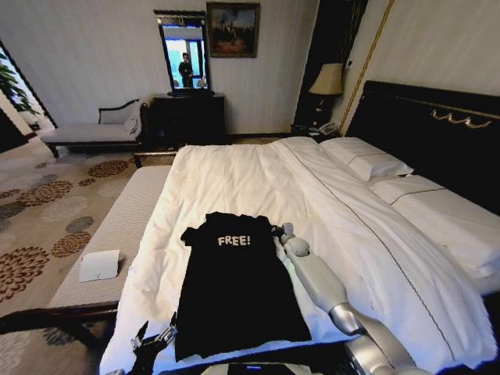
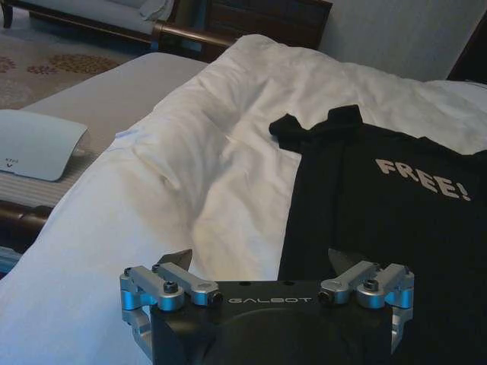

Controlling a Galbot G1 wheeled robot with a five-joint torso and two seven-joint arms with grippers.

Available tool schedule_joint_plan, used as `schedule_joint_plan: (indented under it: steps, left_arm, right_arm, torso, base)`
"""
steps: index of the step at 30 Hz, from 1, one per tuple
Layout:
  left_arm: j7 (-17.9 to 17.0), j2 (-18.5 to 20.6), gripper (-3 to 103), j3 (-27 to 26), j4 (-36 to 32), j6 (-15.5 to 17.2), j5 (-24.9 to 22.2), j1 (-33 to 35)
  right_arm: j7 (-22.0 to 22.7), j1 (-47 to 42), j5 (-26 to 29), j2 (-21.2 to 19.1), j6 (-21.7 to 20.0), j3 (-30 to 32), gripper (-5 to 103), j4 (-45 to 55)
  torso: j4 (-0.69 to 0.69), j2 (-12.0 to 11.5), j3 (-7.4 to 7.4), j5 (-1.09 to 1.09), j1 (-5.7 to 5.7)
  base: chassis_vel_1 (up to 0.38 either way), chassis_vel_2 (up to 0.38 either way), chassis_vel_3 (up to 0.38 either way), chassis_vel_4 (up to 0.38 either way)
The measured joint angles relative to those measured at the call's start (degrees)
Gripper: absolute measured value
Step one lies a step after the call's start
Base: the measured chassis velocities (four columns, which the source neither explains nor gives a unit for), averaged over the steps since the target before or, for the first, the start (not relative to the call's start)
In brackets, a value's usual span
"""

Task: Fold the clothes on the bed.

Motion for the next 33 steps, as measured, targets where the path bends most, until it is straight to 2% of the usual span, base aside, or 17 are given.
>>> schedule_joint_plan:
  steps: [1,2,4,5,8,9,10,11,12,13,17,19,21,28,33]
  left_arm:
    - [0.0,0.0,100,0.1,0.15,0.0,0.0,-0.07]
    - [0.0,0.0,100,0.22,0.38,0.0,0.0,-0.17]
    - [0.0,0.02,100,0.37,0.69,0.01,0.0,-0.29]
    - [0.0,0.05,100,0.57,0.92,0.02,0.01,-0.45]
    - [-0.04,0.05,100,1.11,1.15,0.25,0.16,-0.91]
    - [-0.04,0.05,100,1.11,1.15,0.25,0.16,-0.91]
    - [-0.12,0.05,100,1.26,1.13,0.4,0.23,-1.06]
    - [-0.21,0.04,100,1.31,1.06,0.53,0.25,-1.15]
    - [-0.26,0.03,100,1.3,0.83,0.66,0.26,-1.18]
    - [-0.26,0.03,100,1.3,0.83,0.66,0.26,-1.18]
    - [-0.29,0.09,100,0.5,0.3,0.62,0.1,-0.48]
    - [-0.26,0.13,100,0.27,0.3,0.52,0.02,-0.24]
    - [-0.13,0.2,100,0.0,0.3,0.3,-0.16,0.04]
    - [-0.05,0.26,100,-0.06,0.17,0.24,-0.45,-0.2]
    - [-0.05,0.57,100,-0.26,0.14,0.24,-0.82,-0.22]
  right_arm:
    - [0.58,-1.39,-0.89,-0.53,0.0,1.28,22,2.53]
    - [1.02,-3.07,-1.21,-1.22,-0.07,2.39,33,5.67]
    - [1.31,-5.07,-1.0,-2.22,-0.38,3.01,33,9.57]
    - [1.43,-6.59,-0.85,-2.92,-0.55,3.06,38,12.34]
    - [1.57,-11.38,-2.54,-4.57,-0.42,0.96,54,19.39]
    - [1.57,-11.38,-2.54,-4.57,-0.42,0.96,54,19.39]
    - [1.54,-12.95,-5.36,-4.49,0.42,-0.64,61,21.17]
    - [1.45,-13.48,-7.81,-4.01,1.47,-1.72,66,21.4]
    - [1.01,-13.69,-10.93,-3.08,3.11,-3.11,66,20.89]
    - [1.01,-13.69,-10.93,-3.08,3.11,-3.11,66,20.89]
    - [0.55,-12.34,-18.31,-0.76,7.07,-6.37,88,17.22]
    - [0.57,-11.88,-19.48,-0.27,7.53,-6.95,88,16.46]
    - [0.95,-11.23,-20.99,0.58,7.88,-8.18,97,15.06]
    - [3.11,-9.9,-31.75,2.91,8.71,-8.48,100,7.82]
    - [5.3,-9.25,-33.93,3.51,8.32,-6.88,100,4.41]
  torso:
    - [0.0,0.0,0.0,-0.01,0.0]
    - [-0.01,0.0,0.0,0.0,0.0]
    - [-0.01,0.0,0.0,-0.01,0.0]
    - [-0.01,0.0,-0.01,-0.02,0.0]
    - [-0.03,0.0,-0.01,-0.01,0.0]
    - [-0.03,0.0,-0.01,-0.01,0.0]
    - [-0.02,0.0,-0.01,0.01,-0.01]
    - [-0.02,0.01,-0.01,-0.02,-0.01]
    - [-0.01,0.01,-0.01,0.01,-0.01]
    - [-0.01,0.01,-0.01,0.01,-0.01]
    - [0.0,0.0,0.0,-0.01,0.0]
    - [0.01,0.0,0.0,0.0,0.0]
    - [0.01,0.0,0.0,0.0,0.0]
    - [0.01,0.0,0.0,-0.01,0.0]
    - [0.0,0.0,0.0,0.0,0.0]
  base:
    - [0.0,0.0,0.0,0.0]
    - [0.0,0.0,0.0,0.0]
    - [0.0,0.0,0.0,0.0]
    - [0.0,0.0,0.0,0.0]
    - [0.0,0.0,0.0,0.0]
    - [0.0,0.0,0.0,0.0]
    - [0.0,0.0,0.0,0.0]
    - [0.0,0.0,0.0,0.0]
    - [0.0,0.0,0.0,0.0]
    - [0.0,0.0,0.0,0.0]
    - [0.0,0.0,0.0,0.0]
    - [0.0,0.0,0.0,0.0]
    - [0.0,0.0,0.0,0.0]
    - [0.0,0.0,0.0,0.0]
    - [0.0,0.0,0.0,0.0]
